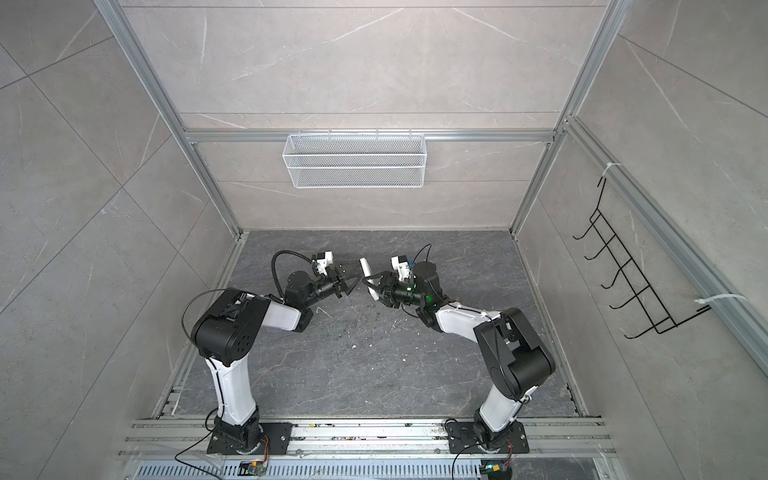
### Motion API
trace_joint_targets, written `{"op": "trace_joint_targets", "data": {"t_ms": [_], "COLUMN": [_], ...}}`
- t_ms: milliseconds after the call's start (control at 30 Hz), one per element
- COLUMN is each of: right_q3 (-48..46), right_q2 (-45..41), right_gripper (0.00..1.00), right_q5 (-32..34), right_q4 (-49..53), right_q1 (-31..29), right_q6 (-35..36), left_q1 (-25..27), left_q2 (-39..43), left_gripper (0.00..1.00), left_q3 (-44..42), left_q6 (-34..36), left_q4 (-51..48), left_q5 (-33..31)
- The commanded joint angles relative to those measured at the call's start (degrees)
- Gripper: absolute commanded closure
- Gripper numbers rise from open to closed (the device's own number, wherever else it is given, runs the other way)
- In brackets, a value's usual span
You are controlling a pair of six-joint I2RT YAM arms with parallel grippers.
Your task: Load the batteries into the remote control
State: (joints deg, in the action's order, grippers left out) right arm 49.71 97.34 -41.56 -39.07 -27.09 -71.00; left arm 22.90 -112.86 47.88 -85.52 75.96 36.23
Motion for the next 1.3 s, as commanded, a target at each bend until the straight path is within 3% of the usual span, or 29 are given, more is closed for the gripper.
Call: {"op": "trace_joint_targets", "data": {"t_ms": [0, 500, 1100, 1267], "right_q3": [1.24, -0.50, 0.74, 1.59], "right_q2": [1.38, 3.02, 1.71, 0.13], "right_gripper": [0.57, 0.57, 0.57, 0.57], "right_q5": [-1.07, 1.26, 0.50, 1.10], "right_q4": [-1.73, -4.96, -3.87, 0.45], "right_q1": [-1.01, 1.14, -1.12, -1.06], "right_q6": [-0.76, -3.62, -1.32, 1.13], "left_q1": [0.75, 0.70, 2.07, 2.02], "left_q2": [0.53, 1.02, -2.19, -2.15], "left_gripper": [0.23, 0.21, 0.24, 0.21], "left_q3": [2.12, 1.53, 4.95, 4.46], "left_q6": [-1.14, -3.25, -3.64, -3.25], "left_q4": [4.99, 5.05, 5.02, 5.03], "left_q5": [0.47, 0.70, 0.91, 1.33]}}
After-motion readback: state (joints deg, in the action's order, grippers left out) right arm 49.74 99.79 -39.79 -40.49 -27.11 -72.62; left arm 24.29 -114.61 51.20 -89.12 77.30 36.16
